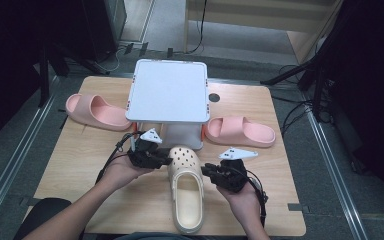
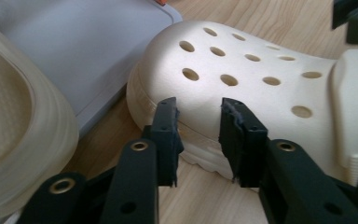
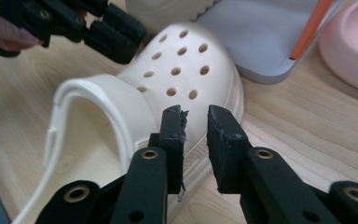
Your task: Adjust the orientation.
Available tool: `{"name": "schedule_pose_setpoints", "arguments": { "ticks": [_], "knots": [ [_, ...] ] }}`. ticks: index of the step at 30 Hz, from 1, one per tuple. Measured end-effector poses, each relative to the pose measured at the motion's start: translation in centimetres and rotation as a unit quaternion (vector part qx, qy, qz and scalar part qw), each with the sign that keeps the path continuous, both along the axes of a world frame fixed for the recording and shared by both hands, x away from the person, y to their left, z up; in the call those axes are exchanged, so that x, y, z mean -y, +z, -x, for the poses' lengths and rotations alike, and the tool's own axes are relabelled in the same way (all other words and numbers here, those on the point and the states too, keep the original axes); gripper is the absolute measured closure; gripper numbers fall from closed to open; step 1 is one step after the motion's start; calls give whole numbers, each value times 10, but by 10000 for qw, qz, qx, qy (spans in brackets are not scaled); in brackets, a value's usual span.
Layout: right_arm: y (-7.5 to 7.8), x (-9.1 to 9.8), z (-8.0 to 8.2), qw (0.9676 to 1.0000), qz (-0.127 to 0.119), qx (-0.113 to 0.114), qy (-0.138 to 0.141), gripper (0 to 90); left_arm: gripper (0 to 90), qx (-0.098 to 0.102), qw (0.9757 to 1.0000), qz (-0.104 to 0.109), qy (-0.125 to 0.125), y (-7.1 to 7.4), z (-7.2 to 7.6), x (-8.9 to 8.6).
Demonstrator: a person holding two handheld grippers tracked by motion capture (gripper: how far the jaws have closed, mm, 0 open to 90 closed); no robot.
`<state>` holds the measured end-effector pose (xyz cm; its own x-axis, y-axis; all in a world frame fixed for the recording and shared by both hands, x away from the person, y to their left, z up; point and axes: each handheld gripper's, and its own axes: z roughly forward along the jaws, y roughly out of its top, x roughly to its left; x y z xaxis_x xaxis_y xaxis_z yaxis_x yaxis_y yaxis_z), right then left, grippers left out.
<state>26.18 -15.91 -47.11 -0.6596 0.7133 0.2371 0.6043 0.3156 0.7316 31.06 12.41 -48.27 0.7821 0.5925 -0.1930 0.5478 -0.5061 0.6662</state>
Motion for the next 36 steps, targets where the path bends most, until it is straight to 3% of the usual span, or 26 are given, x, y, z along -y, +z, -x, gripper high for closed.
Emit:
{"name": "schedule_pose_setpoints", "arguments": {
  "ticks": [6,13,18,26,33,36],
  "knots": [
    [12,8,21,9994,-284,84,-180,716,589,31,9998,173,-90,18,6,-6],
    [9,-2,40,9995,-269,81,-142,605,563,63,9991,428,51,42,3,-22],
    [2,-12,40,9999,-116,-7,-72,534,559,189,9986,492,32,59,2,-30],
    [-10,-22,33,9998,67,-165,1,501,546,189,9984,526,55,81,-7,-39],
    [-20,-29,28,9993,324,-186,-45,483,529,210,9980,604,23,106,-25,-38],
    [-23,-29,26,9990,337,-253,-119,474,525,217,9986,491,37,114,-36,-36]
  ]
}}
